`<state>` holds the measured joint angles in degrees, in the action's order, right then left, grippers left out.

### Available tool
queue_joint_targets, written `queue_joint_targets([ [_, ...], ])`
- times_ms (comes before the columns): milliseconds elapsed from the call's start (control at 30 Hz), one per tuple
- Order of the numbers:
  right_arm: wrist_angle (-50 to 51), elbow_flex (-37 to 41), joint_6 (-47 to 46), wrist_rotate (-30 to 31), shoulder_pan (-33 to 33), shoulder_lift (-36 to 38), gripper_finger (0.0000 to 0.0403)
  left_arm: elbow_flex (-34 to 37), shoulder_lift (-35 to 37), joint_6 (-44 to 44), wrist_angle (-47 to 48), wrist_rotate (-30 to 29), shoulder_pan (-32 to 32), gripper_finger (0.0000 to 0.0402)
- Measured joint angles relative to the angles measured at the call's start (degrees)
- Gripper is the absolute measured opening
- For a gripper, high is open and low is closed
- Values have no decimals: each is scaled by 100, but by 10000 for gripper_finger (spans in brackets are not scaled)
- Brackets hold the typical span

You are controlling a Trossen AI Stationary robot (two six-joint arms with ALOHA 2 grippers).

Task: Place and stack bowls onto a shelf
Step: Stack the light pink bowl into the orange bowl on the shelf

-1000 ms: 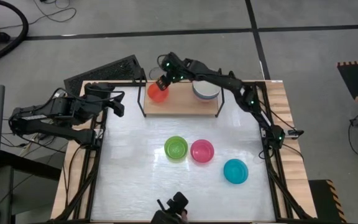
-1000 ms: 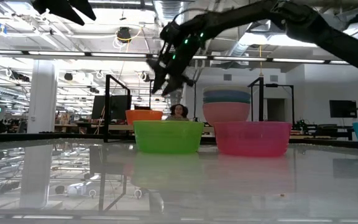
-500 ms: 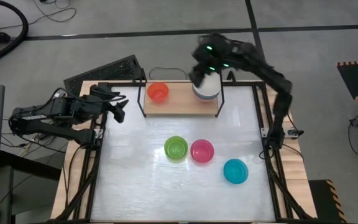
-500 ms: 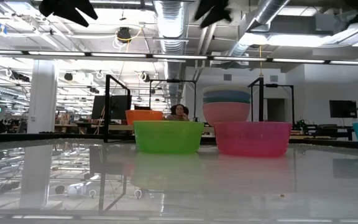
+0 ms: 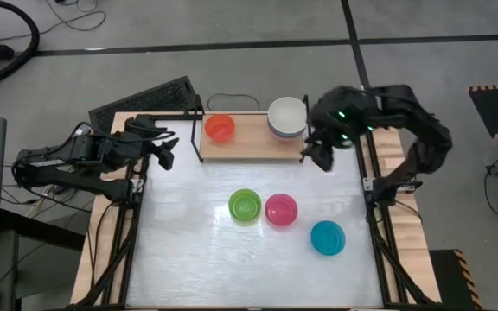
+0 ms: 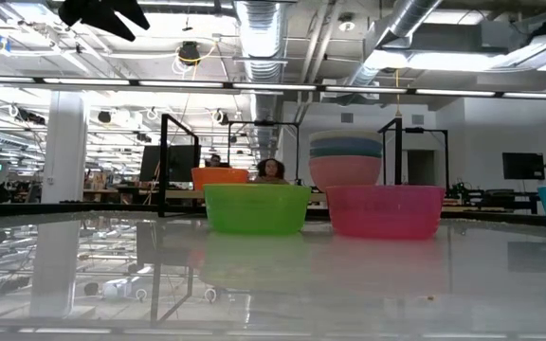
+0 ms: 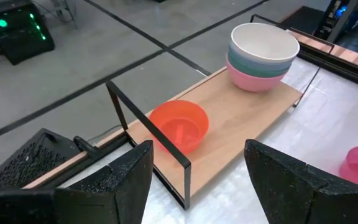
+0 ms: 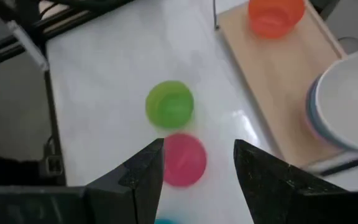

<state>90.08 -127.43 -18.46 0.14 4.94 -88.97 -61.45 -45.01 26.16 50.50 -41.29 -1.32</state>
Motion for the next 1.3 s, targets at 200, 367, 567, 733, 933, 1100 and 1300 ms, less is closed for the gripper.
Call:
queue_joint_targets([
  [200,-8,1627,-965,1092,-651,1305,217,0,2,2,-4,9,0,238],
  [367,-367,3458,-2463,1837,-945,2514,217,0,2,2,-4,4,0,238],
  [567,-2181,5397,-3060,1828,-1191,3294,217,0,2,2,-4,-1,0,238],
  [733,-3535,6476,-2778,1800,-1293,3337,217,2,2,119,14,-2,0,238],
  [933,-4394,6992,-2634,1489,-1288,3069,217,2,2,165,17,-3,0,238],
  [1100,-4866,7011,-2407,1214,-1267,2872,217,50,3,166,-17,-8,0,238],
  [1300,-5332,7011,-2166,1024,-1266,2731,217,295,-12,337,10,1,0,238],
])
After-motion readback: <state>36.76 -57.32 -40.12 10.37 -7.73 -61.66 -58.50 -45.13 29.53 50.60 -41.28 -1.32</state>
